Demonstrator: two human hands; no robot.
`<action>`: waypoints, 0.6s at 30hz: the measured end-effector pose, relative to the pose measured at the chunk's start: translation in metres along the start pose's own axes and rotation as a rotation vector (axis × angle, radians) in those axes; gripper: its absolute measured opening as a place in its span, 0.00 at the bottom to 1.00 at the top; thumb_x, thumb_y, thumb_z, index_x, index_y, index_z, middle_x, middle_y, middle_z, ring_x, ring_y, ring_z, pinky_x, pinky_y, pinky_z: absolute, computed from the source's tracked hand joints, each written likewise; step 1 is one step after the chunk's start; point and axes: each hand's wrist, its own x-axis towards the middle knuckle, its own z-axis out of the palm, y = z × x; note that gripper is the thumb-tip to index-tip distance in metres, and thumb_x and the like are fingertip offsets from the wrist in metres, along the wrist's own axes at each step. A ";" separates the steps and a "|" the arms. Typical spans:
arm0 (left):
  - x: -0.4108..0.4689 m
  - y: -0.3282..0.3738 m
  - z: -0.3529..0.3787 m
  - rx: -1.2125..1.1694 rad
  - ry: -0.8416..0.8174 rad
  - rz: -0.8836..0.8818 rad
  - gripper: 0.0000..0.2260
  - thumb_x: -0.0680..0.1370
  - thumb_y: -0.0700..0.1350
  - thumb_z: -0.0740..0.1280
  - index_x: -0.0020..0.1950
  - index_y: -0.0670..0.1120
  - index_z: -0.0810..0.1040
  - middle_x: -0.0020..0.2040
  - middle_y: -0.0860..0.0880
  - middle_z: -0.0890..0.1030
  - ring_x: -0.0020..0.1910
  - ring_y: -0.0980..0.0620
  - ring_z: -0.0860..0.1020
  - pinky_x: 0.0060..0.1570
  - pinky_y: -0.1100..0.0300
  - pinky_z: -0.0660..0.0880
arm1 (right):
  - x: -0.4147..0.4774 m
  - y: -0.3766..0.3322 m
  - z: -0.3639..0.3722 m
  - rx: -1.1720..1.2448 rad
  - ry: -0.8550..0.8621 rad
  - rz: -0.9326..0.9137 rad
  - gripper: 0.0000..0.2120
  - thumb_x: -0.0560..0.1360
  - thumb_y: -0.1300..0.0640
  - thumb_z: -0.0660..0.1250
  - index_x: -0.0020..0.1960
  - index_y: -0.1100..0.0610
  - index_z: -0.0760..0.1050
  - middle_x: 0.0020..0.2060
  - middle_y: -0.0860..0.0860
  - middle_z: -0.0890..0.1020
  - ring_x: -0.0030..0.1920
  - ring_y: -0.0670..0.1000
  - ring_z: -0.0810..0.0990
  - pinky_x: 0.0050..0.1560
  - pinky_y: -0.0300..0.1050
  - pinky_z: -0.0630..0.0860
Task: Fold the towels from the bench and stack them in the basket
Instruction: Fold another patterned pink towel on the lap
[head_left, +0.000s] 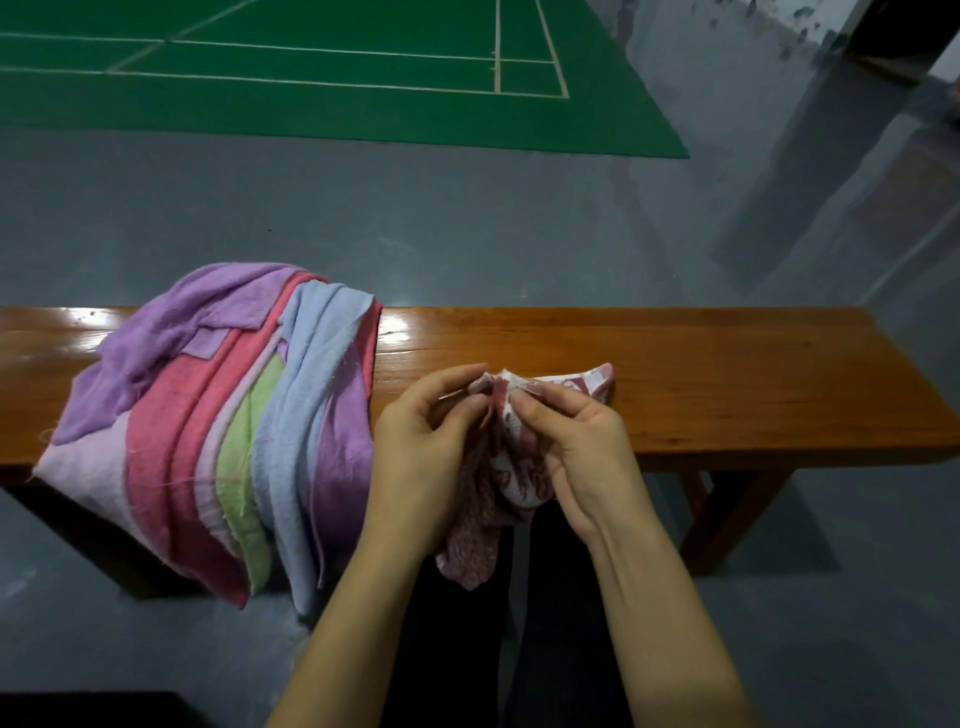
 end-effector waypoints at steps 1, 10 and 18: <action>0.000 0.000 0.000 0.022 -0.001 0.006 0.15 0.74 0.31 0.68 0.51 0.51 0.81 0.48 0.51 0.85 0.50 0.57 0.82 0.49 0.65 0.76 | 0.000 0.000 0.000 0.000 -0.002 0.001 0.07 0.72 0.72 0.65 0.45 0.65 0.79 0.36 0.54 0.85 0.36 0.47 0.83 0.36 0.34 0.78; 0.003 -0.005 -0.005 0.091 -0.153 0.007 0.19 0.76 0.28 0.63 0.54 0.50 0.81 0.52 0.50 0.83 0.51 0.56 0.81 0.51 0.63 0.77 | 0.001 -0.004 -0.014 -0.084 0.083 -0.008 0.08 0.74 0.64 0.67 0.52 0.65 0.80 0.45 0.57 0.85 0.46 0.52 0.84 0.51 0.43 0.80; 0.001 -0.011 -0.004 0.615 -0.078 0.383 0.03 0.73 0.39 0.72 0.45 0.45 0.80 0.41 0.55 0.80 0.40 0.61 0.75 0.43 0.71 0.70 | -0.005 -0.004 -0.016 -0.143 0.074 -0.023 0.05 0.75 0.64 0.67 0.48 0.61 0.81 0.40 0.54 0.85 0.41 0.49 0.84 0.39 0.38 0.79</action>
